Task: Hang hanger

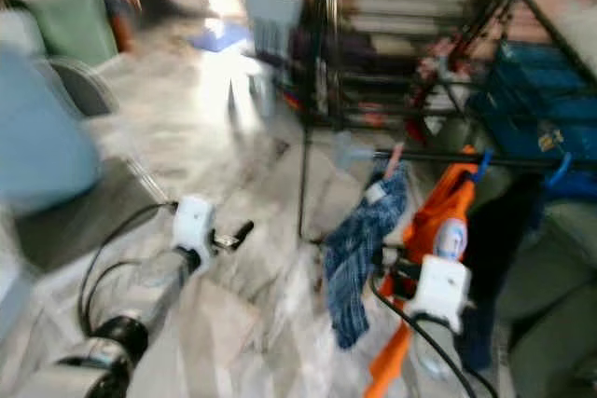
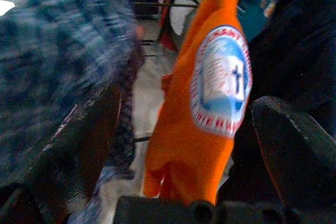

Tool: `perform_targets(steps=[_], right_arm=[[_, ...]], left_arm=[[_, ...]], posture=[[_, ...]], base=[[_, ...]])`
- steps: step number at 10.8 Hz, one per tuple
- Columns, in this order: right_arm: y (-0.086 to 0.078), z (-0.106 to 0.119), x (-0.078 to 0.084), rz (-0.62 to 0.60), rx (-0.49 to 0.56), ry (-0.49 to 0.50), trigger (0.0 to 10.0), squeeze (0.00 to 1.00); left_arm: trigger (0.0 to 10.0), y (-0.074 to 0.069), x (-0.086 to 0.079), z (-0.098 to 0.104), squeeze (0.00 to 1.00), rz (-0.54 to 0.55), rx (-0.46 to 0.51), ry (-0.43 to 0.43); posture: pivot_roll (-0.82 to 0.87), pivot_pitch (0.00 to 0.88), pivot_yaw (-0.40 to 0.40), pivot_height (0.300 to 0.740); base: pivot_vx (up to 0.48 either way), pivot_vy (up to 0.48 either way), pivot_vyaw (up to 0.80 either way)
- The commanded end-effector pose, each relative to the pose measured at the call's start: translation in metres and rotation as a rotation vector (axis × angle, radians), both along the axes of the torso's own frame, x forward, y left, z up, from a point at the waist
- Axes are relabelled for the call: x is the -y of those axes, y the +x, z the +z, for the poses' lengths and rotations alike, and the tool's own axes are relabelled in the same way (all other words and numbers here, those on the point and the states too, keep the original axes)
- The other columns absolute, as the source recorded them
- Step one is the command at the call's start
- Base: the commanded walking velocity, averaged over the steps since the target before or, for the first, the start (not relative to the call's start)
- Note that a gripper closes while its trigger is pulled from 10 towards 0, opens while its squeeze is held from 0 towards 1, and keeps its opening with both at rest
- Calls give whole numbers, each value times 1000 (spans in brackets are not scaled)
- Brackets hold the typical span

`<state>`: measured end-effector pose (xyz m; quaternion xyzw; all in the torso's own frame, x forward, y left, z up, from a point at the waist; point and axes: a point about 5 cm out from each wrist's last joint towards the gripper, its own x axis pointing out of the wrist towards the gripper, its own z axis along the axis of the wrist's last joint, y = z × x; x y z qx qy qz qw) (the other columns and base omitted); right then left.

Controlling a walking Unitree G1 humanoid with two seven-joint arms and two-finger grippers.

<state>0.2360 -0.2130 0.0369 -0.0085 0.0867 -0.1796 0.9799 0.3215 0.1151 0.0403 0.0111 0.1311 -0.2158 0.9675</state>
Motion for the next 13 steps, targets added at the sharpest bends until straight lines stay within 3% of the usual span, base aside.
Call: perform_targets(steps=[1, 6, 7, 11, 12, 13], right_arm=[[-2, -1, 9, -24, -8, -10, 10000, 0], [0, -4, 16, -64, -77, 4, 10000, 0], [4, -7, 18, -59, -125, 32, 10000, 0], [21, 0, 36, -42, -153, 6, 10000, 0], [24, 1, 39, -37, -155, 4, 6353, 0], [27, -2, 41, -28, -186, 42, 0, 0]], left_arm=[[10000, 3, 13, 5, 0, -36, 12, -8], [10000, 4, 15, 5, 0, -37, 3, -5], [10000, 4, 15, 5, 0, -37, -1, 3], [10000, 4, 16, 5, 0, -34, -1, 7], [10000, 4, 16, 5, 0, -33, -1, 7], [10000, 4, 16, 5, 0, -33, -2, 8]], posture=[[-1, 0, -23, 740], [1, 0, -19, 740], [3, 0, -21, 740], [18, 0, -29, 740], [17, 0, -29, 740], [16, 0, -29, 740]], base=[[0, 0, 0], [0, 0, 0], [0, 0, 0], [0, 0, 0], [0, 0, 0], [0, 0, 0]])
